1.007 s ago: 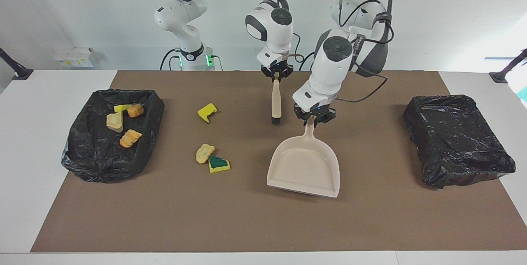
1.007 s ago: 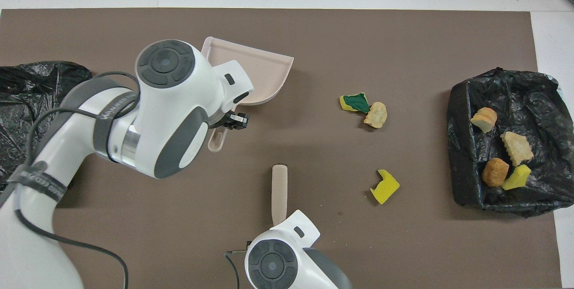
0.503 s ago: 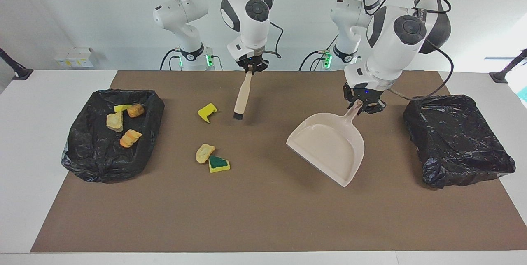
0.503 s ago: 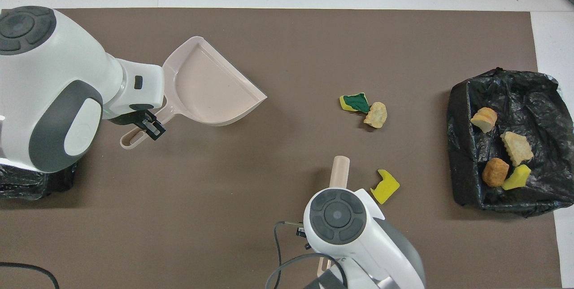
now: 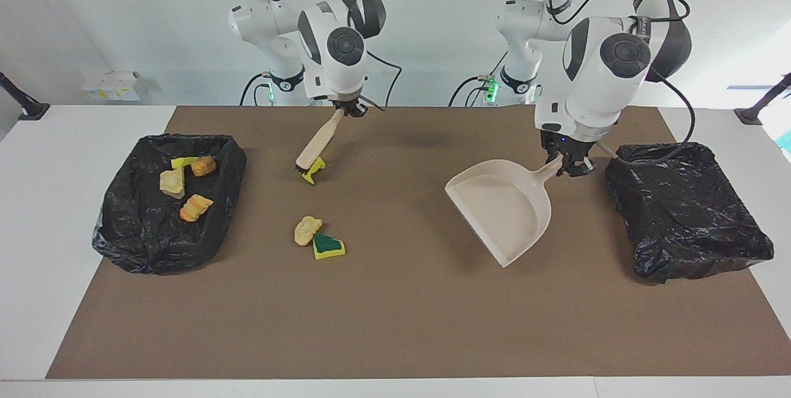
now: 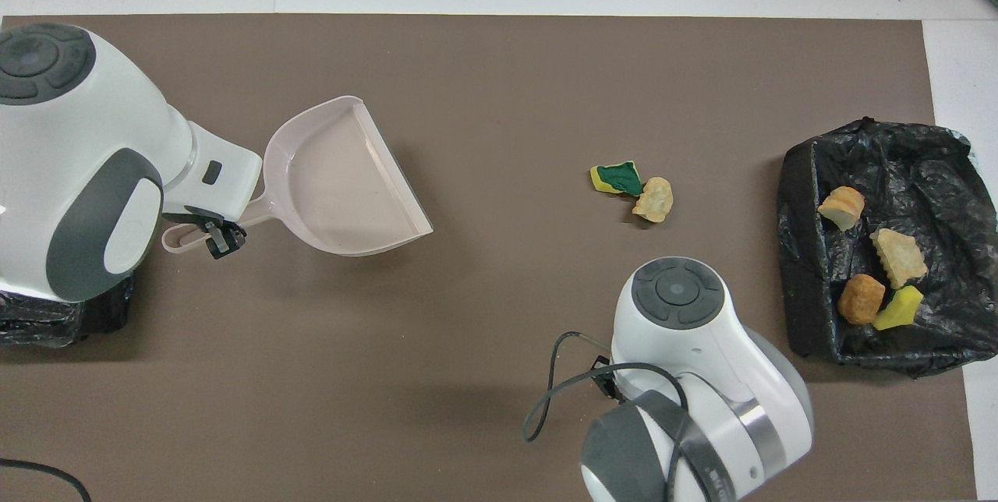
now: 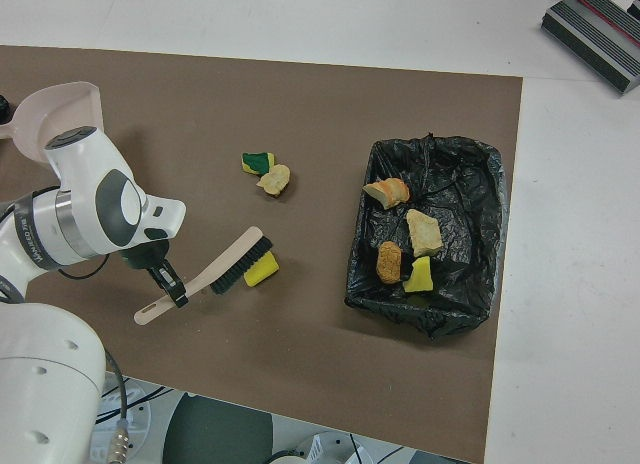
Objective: Sweep and dump trash in bin
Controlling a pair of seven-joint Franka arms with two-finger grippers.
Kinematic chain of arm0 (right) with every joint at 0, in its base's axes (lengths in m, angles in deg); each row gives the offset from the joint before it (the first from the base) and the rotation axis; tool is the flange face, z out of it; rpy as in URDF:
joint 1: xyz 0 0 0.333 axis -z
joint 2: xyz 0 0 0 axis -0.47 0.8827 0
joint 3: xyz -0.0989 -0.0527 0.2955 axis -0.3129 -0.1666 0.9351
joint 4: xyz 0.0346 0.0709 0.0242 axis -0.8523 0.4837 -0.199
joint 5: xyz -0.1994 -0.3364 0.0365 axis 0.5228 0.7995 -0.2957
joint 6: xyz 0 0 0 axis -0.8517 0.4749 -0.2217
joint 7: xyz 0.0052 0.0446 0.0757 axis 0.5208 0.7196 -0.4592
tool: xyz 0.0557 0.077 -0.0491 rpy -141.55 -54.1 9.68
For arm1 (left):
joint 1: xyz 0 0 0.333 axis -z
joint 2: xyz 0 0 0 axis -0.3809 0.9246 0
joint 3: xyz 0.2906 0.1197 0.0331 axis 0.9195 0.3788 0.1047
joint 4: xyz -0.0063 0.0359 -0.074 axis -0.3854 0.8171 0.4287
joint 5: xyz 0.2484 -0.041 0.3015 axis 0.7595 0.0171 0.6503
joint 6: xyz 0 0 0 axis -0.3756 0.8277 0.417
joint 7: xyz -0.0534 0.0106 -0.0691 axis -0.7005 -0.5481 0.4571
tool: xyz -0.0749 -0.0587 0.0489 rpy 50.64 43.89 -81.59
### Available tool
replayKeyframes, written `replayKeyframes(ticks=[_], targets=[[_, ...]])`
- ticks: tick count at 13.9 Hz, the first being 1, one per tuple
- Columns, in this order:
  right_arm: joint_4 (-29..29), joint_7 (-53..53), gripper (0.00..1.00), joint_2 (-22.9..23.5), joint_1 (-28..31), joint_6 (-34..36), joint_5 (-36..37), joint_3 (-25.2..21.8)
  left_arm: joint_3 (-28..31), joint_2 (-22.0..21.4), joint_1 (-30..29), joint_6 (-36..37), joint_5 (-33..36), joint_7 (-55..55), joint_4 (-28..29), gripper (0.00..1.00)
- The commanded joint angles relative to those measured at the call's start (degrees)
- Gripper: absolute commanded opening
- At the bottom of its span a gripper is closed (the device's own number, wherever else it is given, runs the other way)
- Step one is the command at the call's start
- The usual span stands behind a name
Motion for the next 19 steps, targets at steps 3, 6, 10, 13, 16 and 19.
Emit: replayKeyframes(ticks=[3, 6, 10, 13, 16, 19], targets=[[14.1, -12.1, 0.0, -8.0, 7.8, -10.5, -0.1, 0.8, -0.9, -11.1, 0.6, -11.3, 2.5, 0.9, 18.2, 0.0], [14.3, -18.2, 0.0, -7.1, 9.4, -14.9, -0.3, 0.9, -1.0, -10.7, 1.9, -14.6, 2.5, -2.6, 21.1, 0.0], [7.8, -21.9, 0.0, 1.2, 8.3, -21.5, -1.2, 1.1, -0.9, -9.4, 3.8, -19.1, 2.5, -6.6, 23.5, 0.0], [0.2, -22.6, 0.0, 6.9, 3.4, -22.0, -1.3, 1.1, -1.0, -8.7, 3.8, -20.0, 2.5, -7.2, 23.6, 0.0], [-4.5, -22.6, 0.0, 8.7, -1.0, -21.3, -4.0, 1.1, -1.0, -8.0, 4.8, -20.6, 2.5, -8.9, 23.7, 0.0], [-10.1, -23.4, 0.0, 9.6, -0.4, -15.2, -3.0, 1.1, -1.0, -6.9, 4.9, -21.6, 2.5, -9.6, 23.8, 0.0]])
